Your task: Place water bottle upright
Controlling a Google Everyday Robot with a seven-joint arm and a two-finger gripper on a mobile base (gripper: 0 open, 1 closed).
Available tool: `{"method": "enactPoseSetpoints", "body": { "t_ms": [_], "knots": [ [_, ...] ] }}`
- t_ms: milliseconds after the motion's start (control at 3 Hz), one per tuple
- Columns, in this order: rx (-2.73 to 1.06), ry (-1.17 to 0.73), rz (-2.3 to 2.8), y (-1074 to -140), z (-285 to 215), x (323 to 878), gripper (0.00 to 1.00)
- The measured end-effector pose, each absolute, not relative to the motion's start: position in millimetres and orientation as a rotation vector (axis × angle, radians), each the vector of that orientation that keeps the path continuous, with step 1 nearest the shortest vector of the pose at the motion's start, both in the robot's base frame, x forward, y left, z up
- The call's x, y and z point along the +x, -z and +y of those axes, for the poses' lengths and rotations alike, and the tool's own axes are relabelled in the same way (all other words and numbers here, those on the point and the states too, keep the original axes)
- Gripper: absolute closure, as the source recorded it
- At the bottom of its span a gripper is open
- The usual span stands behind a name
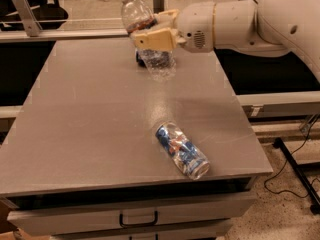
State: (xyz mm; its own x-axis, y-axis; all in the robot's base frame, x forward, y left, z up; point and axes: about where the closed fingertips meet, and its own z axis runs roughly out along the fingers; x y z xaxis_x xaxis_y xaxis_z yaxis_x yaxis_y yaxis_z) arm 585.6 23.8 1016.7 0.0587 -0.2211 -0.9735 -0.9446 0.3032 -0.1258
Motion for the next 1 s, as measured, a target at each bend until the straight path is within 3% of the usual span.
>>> {"method": "enactPoseSetpoints", "body": {
  "t_ms": [1000],
  "knots": [
    [-1.092, -0.996, 1.107, -977, -13, 604, 1.0]
  ]
}}
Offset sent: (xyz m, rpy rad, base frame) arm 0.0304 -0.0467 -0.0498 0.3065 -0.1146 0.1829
